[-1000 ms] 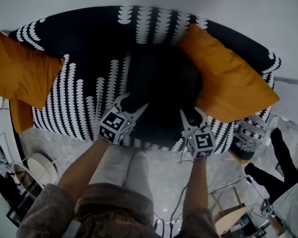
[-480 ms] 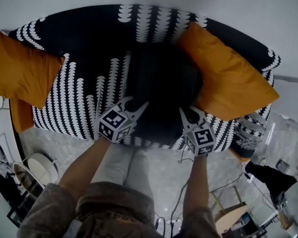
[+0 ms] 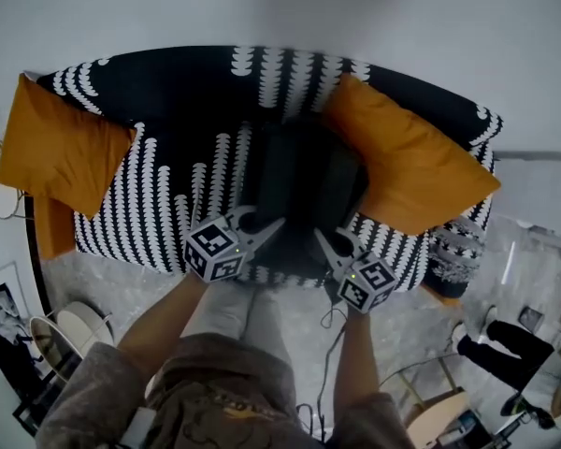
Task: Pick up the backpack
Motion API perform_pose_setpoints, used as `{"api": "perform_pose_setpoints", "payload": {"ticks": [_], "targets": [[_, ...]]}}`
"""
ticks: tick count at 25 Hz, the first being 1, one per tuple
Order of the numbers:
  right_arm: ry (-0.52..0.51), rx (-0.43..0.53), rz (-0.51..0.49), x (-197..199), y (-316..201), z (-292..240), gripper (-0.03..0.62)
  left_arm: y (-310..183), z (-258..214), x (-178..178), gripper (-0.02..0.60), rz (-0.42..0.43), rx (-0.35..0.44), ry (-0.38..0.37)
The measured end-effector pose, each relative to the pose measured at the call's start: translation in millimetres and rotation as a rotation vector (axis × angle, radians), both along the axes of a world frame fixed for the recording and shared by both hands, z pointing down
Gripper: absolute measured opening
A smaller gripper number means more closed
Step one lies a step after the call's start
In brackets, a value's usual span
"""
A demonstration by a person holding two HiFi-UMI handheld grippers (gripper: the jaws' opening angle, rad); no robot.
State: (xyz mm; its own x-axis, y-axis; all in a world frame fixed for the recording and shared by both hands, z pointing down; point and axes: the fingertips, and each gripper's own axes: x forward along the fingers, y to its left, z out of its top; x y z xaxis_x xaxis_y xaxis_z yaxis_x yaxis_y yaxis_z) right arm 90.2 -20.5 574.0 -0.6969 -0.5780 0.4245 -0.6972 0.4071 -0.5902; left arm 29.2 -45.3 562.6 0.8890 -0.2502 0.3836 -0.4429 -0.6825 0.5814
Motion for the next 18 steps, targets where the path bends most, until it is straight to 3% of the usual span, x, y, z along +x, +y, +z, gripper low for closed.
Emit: {"api": "perform_pose_setpoints", "payload": {"ticks": [8, 14, 18], "targets": [[-0.286, 0.023, 0.077, -9, 16, -98, 0.028, 13, -93, -3, 0.028, 0.039, 0.029, 0.101], [-0.338, 0.077, 0.116, -14, 36, -160, 0.028, 27, -158, -9, 0.028, 0.038, 0.053, 0.159], [-0.309, 0.109, 0.126, -19, 51, -194, 0.028, 40, -193, -13, 0.028, 0.031, 0.068, 0.173]]}}
